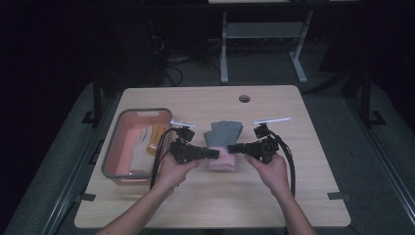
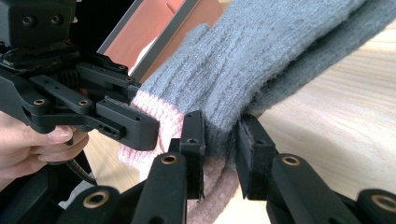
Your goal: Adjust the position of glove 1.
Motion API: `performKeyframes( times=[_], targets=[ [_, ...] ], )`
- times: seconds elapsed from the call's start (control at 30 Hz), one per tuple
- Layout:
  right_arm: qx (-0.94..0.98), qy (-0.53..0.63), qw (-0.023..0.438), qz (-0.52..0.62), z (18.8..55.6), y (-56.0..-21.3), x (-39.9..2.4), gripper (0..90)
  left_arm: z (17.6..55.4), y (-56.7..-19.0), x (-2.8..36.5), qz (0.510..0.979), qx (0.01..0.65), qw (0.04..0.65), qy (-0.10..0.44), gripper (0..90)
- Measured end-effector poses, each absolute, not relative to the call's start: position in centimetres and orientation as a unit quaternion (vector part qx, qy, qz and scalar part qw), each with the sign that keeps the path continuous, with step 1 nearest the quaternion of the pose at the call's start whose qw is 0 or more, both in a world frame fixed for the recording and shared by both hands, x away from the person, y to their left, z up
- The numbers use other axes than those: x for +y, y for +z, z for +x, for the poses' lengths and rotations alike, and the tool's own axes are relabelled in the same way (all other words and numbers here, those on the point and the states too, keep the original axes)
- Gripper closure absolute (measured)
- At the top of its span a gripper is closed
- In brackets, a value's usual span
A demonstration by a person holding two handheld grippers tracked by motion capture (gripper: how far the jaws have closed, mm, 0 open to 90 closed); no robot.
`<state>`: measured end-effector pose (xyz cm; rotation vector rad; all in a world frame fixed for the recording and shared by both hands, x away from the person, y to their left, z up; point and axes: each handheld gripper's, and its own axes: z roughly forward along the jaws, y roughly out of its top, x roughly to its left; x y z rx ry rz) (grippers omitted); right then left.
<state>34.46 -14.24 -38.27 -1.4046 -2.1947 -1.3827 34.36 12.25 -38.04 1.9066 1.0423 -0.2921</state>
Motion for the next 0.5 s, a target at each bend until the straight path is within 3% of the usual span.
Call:
performKeyframes(
  times=[0.5],
  targets=[
    [-0.748,-0.466,0.101,-0.461,35.3,-37.4,-12.3,74.2,34.4,-37.2,14.4,0.769,0.426,0.463,-0.11,66.7]
  ],
)
